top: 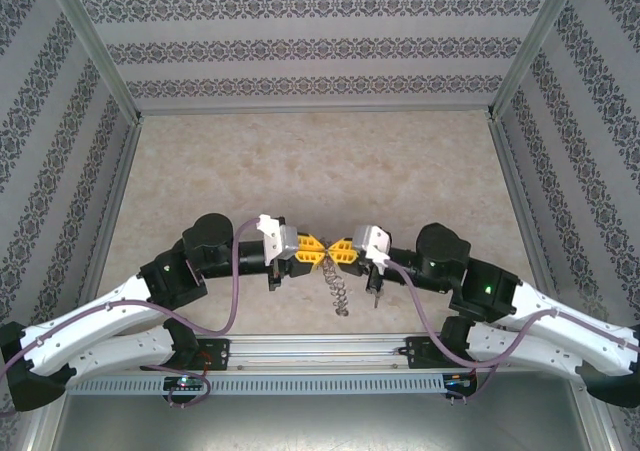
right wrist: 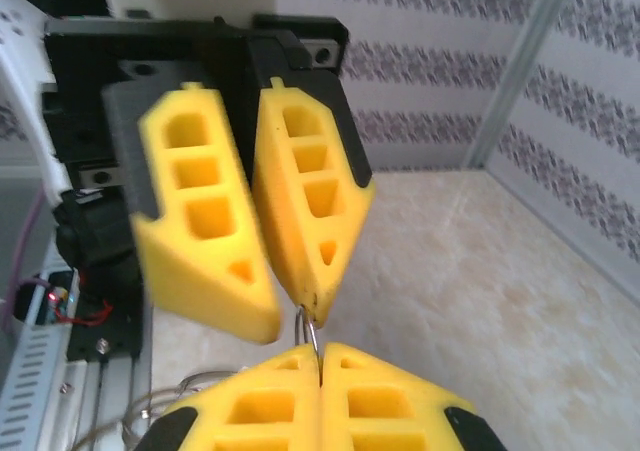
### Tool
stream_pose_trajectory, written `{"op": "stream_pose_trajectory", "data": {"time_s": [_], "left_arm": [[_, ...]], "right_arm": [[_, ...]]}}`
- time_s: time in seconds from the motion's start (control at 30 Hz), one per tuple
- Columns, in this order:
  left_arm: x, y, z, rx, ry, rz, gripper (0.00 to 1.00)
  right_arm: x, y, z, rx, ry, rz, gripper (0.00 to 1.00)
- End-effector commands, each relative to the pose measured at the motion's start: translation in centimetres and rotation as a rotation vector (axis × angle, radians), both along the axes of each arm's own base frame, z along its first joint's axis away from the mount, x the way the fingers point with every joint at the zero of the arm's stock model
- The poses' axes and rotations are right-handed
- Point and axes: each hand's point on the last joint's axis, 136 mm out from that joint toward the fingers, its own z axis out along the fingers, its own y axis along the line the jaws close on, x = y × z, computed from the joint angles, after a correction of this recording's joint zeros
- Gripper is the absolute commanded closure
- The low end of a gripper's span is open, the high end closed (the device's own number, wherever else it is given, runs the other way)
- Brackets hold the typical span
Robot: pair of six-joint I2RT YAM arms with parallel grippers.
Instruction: Put the keys on the keyring
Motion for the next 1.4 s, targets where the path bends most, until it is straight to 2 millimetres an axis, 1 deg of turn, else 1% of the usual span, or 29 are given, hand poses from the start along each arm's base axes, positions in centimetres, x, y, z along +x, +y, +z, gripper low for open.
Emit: {"op": "stream_pose_trajectory", "data": {"time_s": [0.0,0.07,0.2,0.3,0.4,0.53,0.63,0.83,1.03,1.17,1.27,1.37], "left_arm": [[1.5,1.4,-2.0,0.139,-0.013,0.096,0.73],[1.6,1.7,-2.5,0.158,-0.021,0.111,0.7],[1.6,2.1,-3.0,0.165,-0.032,0.124,0.7],[1.6,2.7,-2.9,0.147,-0.039,0.142,0.78],[1.4,3.2,-3.0,0.125,-0.034,0.151,0.78],[0.8,3.3,-3.1,0.101,-0.024,0.132,0.7],[0.5,3.2,-2.8,0.068,-0.03,0.114,0.67],[0.1,3.0,-1.8,0.004,-0.042,0.088,0.66],[0.1,3.4,-0.8,-0.037,-0.055,0.092,0.66],[-0.4,2.9,-0.4,-0.046,-0.049,0.048,0.66],[-1.0,2.3,-0.8,-0.026,-0.022,-0.003,0.66],[-0.8,2.0,-1.2,-0.003,-0.003,-0.008,0.65]], "right_arm": [[2.3,-1.3,-0.2,-0.151,0.038,-0.139,1.0],[2.8,-1.0,-1.1,-0.256,0.096,-0.159,1.0],[3.4,-0.6,-2.3,-0.393,0.191,-0.194,1.0],[3.2,-0.5,-2.3,-0.435,0.23,-0.193,1.0],[2.8,-0.3,-1.8,-0.451,0.253,-0.176,1.0],[2.2,0.2,-1.2,-0.487,0.293,-0.141,1.0],[1.6,0.7,-0.9,-0.51,0.314,-0.103,1.0],[0.3,1.5,-0.6,-0.536,0.332,-0.023,1.0],[-0.7,2.1,-0.6,-0.55,0.317,0.033,1.0],[-0.8,2.4,-0.4,-0.534,0.308,0.046,1.0],[-0.9,2.6,-0.3,-0.531,0.305,0.055,1.0],[-1.0,2.7,-0.3,-0.534,0.303,0.065,1.0]]}}
